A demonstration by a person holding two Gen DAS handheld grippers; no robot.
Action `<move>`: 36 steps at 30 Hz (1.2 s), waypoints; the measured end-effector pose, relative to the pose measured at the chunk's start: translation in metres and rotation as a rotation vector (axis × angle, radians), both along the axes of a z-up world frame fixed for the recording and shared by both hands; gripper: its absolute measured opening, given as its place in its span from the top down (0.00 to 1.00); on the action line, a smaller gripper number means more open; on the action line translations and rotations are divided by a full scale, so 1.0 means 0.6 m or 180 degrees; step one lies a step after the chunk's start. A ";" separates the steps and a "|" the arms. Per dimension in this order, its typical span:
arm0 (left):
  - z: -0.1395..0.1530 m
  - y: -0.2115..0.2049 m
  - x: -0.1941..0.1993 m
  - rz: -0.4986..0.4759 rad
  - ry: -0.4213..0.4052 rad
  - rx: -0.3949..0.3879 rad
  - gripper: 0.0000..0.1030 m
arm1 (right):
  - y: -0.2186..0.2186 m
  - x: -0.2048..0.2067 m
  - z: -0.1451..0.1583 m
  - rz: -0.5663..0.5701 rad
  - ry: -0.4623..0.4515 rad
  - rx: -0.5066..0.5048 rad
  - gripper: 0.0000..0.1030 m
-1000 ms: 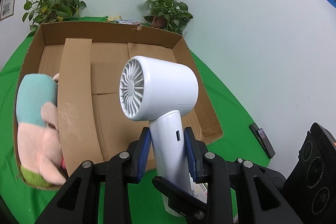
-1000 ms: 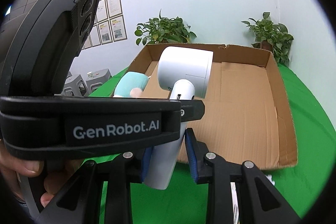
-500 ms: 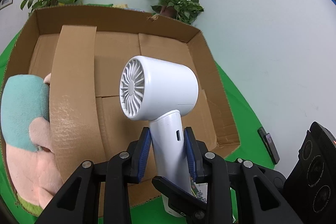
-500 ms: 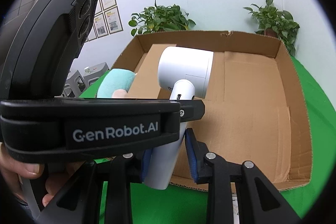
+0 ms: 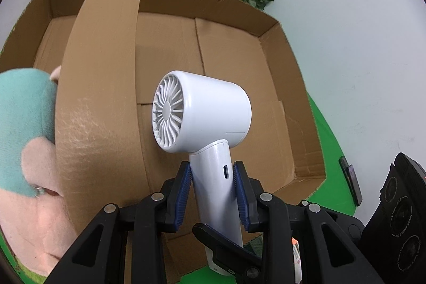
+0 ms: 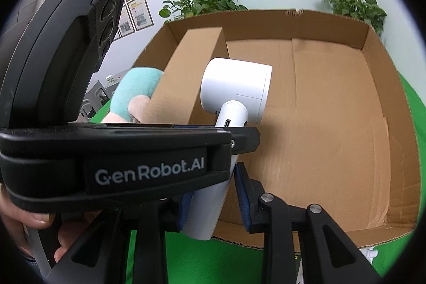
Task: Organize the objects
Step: 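Lower the hair dryer into the tray beside the brown box and open the right gripper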
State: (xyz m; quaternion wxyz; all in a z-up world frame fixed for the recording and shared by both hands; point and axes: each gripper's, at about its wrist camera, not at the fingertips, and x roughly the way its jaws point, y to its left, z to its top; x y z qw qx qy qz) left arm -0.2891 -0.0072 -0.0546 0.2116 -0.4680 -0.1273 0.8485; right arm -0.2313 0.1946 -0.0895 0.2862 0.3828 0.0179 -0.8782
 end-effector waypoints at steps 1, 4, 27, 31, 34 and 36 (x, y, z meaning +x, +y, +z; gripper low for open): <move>-0.004 0.001 -0.001 0.0000 -0.0001 -0.0032 0.72 | 0.000 -0.002 -0.004 0.0000 -0.0023 -0.0003 0.72; -0.006 0.008 0.004 0.0002 0.0038 -0.0157 0.72 | 0.000 -0.002 -0.010 -0.0024 -0.0053 -0.0003 0.72; -0.006 0.023 -0.008 -0.0001 -0.0082 -0.0170 0.72 | 0.015 0.003 -0.010 -0.0038 -0.0070 -0.0059 0.72; -0.008 0.034 -0.009 0.0050 -0.0082 -0.0315 0.72 | 0.021 -0.003 -0.014 -0.0029 -0.0117 -0.0060 0.73; -0.007 0.033 -0.010 0.0139 -0.0145 -0.0415 0.72 | 0.015 -0.006 -0.020 0.0004 -0.0139 -0.0057 0.74; -0.008 0.029 -0.010 0.0172 -0.0174 -0.0420 0.71 | 0.011 -0.010 -0.023 0.0019 -0.0154 -0.0049 0.75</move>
